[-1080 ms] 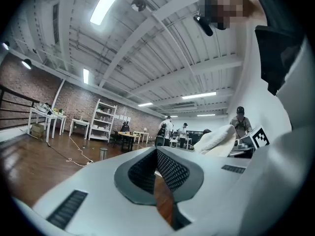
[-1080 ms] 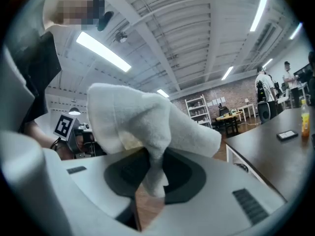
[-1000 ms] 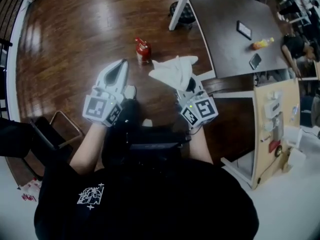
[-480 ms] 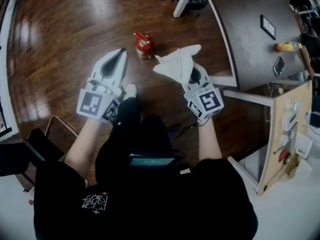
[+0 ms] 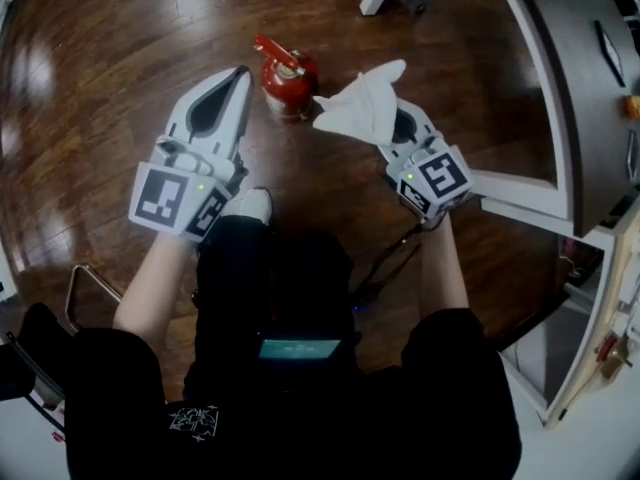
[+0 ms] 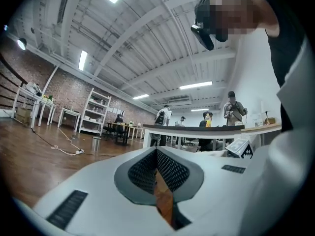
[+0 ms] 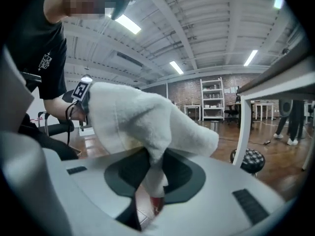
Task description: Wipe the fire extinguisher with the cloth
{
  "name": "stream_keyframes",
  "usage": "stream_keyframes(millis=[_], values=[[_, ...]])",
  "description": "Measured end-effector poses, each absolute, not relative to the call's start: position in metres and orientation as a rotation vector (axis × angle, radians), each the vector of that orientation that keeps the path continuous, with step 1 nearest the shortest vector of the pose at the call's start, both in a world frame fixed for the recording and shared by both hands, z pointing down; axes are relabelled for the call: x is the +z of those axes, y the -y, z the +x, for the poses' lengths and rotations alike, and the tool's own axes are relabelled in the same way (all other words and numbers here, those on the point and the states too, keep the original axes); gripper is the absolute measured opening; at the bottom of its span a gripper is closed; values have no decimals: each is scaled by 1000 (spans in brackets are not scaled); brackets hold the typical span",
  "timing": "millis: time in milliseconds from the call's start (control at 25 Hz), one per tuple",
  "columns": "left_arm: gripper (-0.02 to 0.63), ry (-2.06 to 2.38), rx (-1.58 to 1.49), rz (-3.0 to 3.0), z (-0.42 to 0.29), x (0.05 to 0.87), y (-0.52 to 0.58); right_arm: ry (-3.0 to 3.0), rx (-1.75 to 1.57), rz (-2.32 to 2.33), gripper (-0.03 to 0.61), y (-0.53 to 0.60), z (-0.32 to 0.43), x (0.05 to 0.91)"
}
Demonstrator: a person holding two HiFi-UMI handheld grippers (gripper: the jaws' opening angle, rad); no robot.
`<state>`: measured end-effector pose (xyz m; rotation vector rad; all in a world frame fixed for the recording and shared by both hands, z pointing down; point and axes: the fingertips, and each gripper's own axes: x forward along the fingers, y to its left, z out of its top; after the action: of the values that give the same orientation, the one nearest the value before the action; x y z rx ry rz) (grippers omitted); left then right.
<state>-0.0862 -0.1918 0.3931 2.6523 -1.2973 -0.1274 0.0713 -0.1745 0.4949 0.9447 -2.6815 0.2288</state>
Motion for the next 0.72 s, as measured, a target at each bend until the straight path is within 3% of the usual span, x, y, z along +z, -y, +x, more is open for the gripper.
stream_keyframes(millis=[280,720], values=[[3,1313,-163,2671,-96,460,207,2661,181,771,100,220,72,585],[3,1407,-178,2639,-106,479,182,2410,-59,647,98,277,55,674]])
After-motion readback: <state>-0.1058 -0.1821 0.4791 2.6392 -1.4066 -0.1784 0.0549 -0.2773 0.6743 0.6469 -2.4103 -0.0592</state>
